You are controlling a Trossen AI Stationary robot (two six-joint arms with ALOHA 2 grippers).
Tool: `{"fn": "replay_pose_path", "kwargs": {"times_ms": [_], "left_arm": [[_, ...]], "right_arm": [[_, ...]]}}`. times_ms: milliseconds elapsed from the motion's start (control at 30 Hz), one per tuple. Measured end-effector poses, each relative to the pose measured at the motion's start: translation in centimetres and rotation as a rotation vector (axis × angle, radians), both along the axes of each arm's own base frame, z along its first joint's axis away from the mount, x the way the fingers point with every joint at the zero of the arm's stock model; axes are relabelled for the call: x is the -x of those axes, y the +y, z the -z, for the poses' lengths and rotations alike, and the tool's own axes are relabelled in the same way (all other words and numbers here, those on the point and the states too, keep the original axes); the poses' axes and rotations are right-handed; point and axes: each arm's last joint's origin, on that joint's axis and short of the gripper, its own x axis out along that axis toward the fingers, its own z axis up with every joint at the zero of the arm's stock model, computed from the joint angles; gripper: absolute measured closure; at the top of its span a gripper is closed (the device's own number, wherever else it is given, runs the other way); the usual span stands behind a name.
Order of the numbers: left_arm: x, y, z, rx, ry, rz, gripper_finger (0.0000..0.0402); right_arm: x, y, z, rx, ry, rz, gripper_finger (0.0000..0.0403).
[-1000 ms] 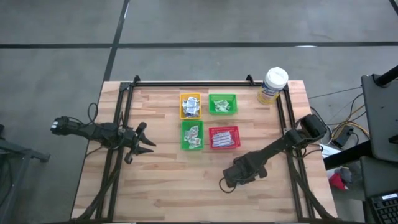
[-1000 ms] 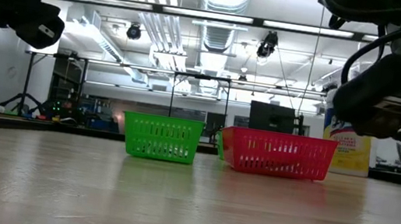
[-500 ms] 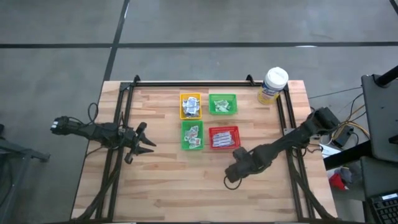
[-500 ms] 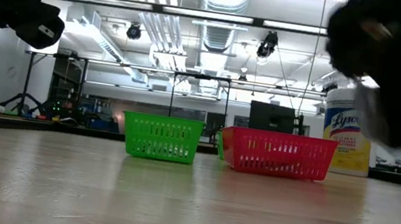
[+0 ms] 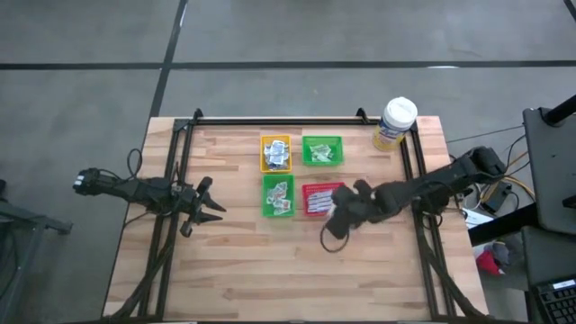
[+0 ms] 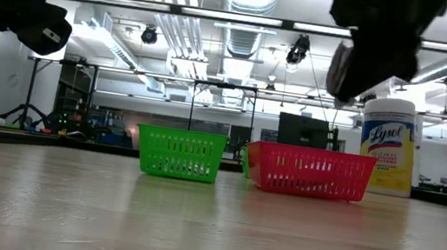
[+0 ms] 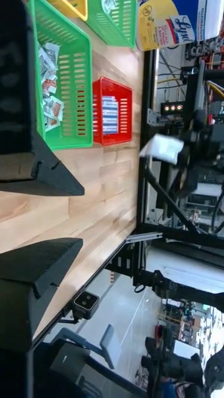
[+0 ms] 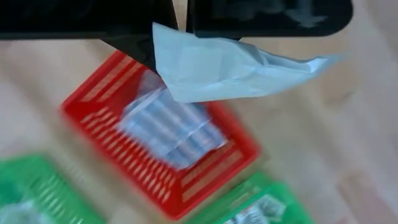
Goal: Pick & Place First Aid Supplies
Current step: Put the blue bandage pack into the red bin
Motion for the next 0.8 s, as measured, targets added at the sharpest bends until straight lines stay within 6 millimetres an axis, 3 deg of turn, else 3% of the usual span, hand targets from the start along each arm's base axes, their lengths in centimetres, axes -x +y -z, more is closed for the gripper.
{"fn": "replay_pose_path", "kwargs": {"times_ms": [233, 467, 800], "left_arm": [[0.0, 0.0, 0.0, 0.004, 0.001, -0.002, 0.0287], [0.0, 0.0, 0.0, 0.004, 0.002, -0.003, 0.0287], [0.0, 0.1, 0.0, 0.002, 0.004, -0.02, 0.0287]], "right_arm": [[-0.5, -4.3, -1.1, 0.083, 0.091, -0.08, 0.0394], [-1.0, -7.8, -2.9, 0.072, 0.299, -0.151, 0.0394], [-4.4, -10.3, -3.4, 0.038, 0.444, -0.399, 0.0394]]}}
